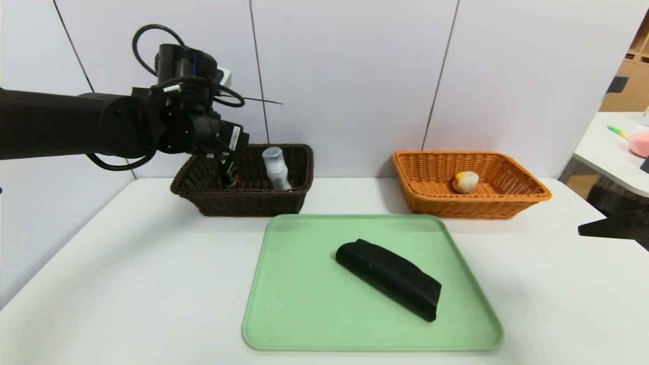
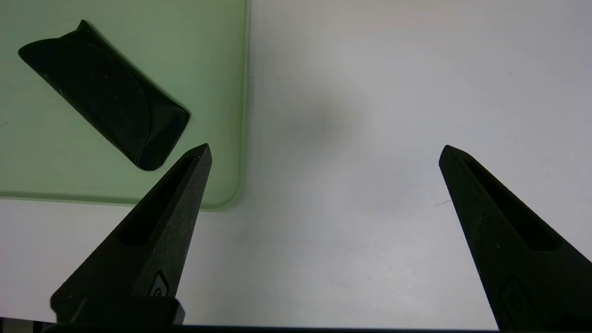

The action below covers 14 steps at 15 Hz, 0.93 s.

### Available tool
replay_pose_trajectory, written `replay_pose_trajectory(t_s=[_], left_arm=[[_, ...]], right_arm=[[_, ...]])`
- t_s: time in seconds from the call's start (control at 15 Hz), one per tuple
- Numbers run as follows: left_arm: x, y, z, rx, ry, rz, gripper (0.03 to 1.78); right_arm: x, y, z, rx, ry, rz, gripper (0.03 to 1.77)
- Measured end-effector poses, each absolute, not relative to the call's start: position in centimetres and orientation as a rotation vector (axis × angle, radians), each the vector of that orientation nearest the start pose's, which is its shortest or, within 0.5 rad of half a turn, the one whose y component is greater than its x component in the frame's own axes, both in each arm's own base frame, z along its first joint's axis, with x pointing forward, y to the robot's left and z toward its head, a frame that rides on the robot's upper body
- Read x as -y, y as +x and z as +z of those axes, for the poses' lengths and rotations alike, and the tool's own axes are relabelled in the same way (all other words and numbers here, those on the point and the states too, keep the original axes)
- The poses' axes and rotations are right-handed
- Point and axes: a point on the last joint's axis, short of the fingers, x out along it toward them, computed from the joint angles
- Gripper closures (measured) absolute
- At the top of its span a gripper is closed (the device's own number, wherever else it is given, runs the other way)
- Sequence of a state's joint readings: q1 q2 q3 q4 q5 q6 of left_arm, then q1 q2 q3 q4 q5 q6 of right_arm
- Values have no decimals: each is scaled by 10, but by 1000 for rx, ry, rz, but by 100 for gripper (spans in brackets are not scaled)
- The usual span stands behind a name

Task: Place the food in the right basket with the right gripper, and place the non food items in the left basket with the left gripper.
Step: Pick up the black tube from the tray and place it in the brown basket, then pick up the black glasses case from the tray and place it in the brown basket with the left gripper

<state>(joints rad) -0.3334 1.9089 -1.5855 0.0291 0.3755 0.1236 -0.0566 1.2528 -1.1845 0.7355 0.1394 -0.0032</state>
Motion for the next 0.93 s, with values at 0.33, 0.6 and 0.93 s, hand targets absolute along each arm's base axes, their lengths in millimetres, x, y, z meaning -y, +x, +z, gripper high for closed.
replay_pose_trajectory(t_s=[0.33, 0.6, 0.93], left_arm=[[127, 332, 293, -360, 231, -177, 12], [139, 291, 307, -364, 222, -552, 12], [160, 257, 296, -363, 292, -854, 12]], right_arm=[[5, 153, 272, -805, 92, 104, 10], [5, 152, 272, -805, 98, 113, 10], [8, 149, 263, -833, 122, 108, 10]])
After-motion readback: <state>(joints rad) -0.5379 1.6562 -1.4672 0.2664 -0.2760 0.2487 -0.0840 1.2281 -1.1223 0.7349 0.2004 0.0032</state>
